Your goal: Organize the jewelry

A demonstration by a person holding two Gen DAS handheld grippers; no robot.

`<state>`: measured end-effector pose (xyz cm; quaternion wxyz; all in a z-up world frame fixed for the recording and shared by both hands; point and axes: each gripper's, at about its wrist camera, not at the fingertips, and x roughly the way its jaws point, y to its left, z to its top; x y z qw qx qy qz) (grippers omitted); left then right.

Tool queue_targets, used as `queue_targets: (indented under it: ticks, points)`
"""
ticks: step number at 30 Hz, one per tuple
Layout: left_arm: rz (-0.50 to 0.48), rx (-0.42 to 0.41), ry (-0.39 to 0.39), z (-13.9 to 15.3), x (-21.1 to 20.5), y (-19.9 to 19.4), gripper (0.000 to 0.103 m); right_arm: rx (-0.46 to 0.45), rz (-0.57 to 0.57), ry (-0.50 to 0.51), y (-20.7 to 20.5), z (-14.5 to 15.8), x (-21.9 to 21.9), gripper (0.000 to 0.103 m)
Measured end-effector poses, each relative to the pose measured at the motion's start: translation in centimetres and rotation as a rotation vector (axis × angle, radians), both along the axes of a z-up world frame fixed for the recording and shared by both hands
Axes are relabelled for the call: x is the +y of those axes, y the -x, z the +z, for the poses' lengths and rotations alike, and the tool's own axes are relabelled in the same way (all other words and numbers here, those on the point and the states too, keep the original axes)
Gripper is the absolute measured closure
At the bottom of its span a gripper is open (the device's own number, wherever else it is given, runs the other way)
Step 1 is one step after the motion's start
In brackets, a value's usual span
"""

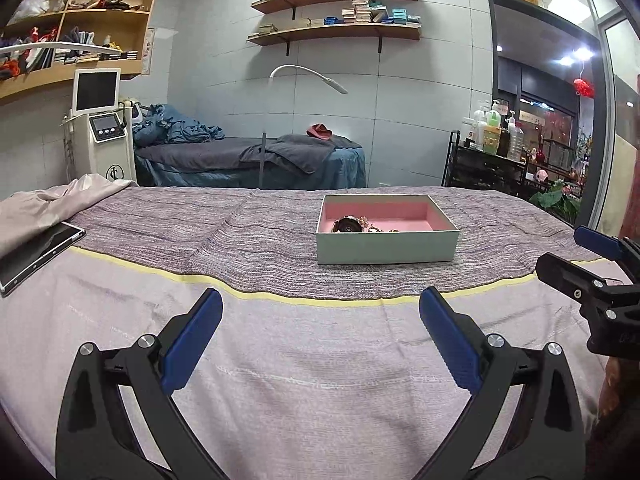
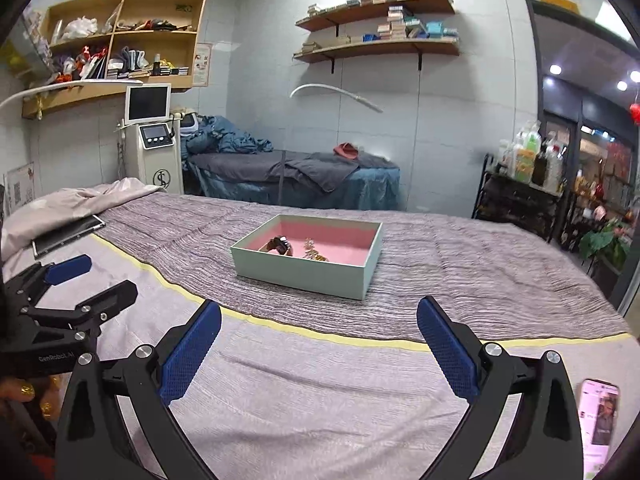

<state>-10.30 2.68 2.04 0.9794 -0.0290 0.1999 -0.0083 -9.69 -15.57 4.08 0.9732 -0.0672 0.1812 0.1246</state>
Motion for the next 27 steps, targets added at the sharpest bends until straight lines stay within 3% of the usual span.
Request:
queue_targets:
  ticks: [8,27]
  points:
    - [-0.021,-0.05,-0.001,0.3,-0.9,2.2,0.006,-0.097,-0.016,0.035,3.3,0.2,0.5,0.007]
    - [0.0,-0.063,-0.034,0.5,-1.6,2.8,0.006,-0.103,-0.03,0.013,3.9,-0.2,0.1,0.007]
